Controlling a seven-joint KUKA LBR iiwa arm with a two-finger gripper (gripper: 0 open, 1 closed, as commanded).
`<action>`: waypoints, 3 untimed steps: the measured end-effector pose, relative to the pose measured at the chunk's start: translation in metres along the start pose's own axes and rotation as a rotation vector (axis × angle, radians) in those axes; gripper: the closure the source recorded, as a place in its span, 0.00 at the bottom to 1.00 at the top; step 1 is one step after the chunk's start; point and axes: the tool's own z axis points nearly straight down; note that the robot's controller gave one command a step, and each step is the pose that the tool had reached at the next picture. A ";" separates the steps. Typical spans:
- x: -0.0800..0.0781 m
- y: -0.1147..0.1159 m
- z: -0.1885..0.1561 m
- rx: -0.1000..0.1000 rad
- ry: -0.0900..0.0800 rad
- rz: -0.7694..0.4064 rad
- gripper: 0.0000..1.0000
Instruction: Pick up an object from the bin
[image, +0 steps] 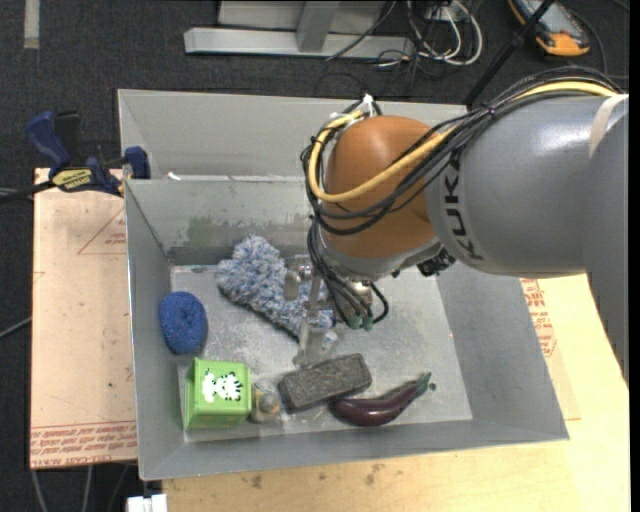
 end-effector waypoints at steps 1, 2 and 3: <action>-0.031 -0.012 0.019 -0.003 -0.007 0.015 0.00; -0.043 -0.028 0.053 0.001 -0.004 -0.012 0.00; -0.044 -0.029 0.066 0.001 0.002 -0.023 0.00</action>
Offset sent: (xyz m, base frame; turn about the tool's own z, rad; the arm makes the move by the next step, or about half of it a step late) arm 0.0378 -0.0313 -0.0598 -0.0227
